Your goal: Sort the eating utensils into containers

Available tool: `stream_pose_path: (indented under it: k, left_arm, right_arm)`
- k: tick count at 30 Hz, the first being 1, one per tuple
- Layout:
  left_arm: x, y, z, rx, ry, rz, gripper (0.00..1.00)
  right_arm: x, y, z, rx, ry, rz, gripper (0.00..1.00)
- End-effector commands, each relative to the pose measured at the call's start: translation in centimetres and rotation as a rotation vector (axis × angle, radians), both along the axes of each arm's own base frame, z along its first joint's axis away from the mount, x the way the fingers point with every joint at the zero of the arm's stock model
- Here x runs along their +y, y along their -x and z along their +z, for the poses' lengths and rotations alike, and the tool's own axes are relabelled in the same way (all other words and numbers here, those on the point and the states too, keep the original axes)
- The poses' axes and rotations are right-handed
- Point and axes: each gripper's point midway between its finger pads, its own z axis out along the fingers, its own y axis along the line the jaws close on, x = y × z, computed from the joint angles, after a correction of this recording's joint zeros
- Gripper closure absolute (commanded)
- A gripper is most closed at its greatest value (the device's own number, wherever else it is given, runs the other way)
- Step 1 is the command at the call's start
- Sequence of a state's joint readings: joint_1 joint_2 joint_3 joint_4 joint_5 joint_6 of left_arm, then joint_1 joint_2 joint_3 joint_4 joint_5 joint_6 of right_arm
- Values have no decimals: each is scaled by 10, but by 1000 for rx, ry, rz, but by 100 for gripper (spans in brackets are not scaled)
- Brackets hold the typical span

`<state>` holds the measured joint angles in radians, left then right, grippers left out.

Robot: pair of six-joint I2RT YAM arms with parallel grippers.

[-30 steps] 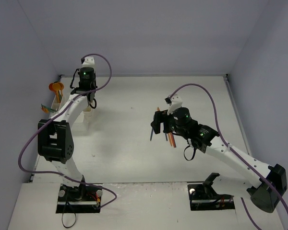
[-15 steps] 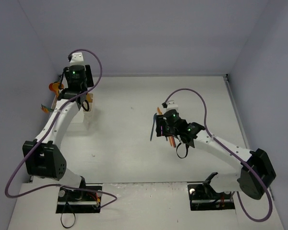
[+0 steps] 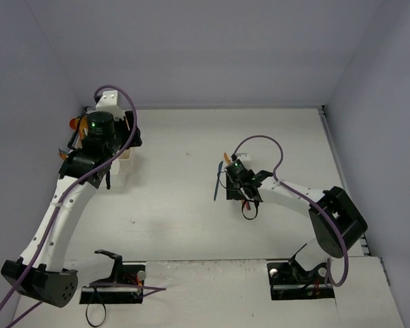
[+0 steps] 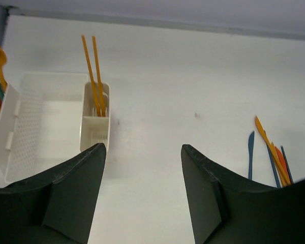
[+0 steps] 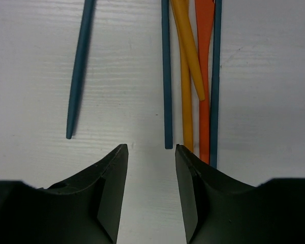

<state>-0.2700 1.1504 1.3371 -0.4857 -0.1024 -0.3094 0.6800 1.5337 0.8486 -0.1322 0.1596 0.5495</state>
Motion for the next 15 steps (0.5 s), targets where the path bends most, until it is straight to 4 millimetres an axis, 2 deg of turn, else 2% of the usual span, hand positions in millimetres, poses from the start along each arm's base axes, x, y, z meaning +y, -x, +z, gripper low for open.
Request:
stream_pose_path:
  k: [1, 5, 8, 12, 15]
  left_arm:
    - [-7, 22, -7, 47, 39, -40, 42]
    - [-9, 29, -10, 58, 49, -52, 42]
    - [-9, 30, -11, 64, 52, -55, 42]
    - [-10, 31, -13, 71, 53, -58, 42]
    - [-12, 31, -15, 78, 59, -65, 42]
  right_arm:
    - [1, -12, -5, 10, -9, -64, 61]
    - [-1, -12, -22, 57, 5, -88, 61]
    - [1, -14, -26, 68, 16, -83, 62]
    - [1, -16, -31, 76, 30, -76, 67]
    - [1, -15, -37, 89, 42, -69, 76]
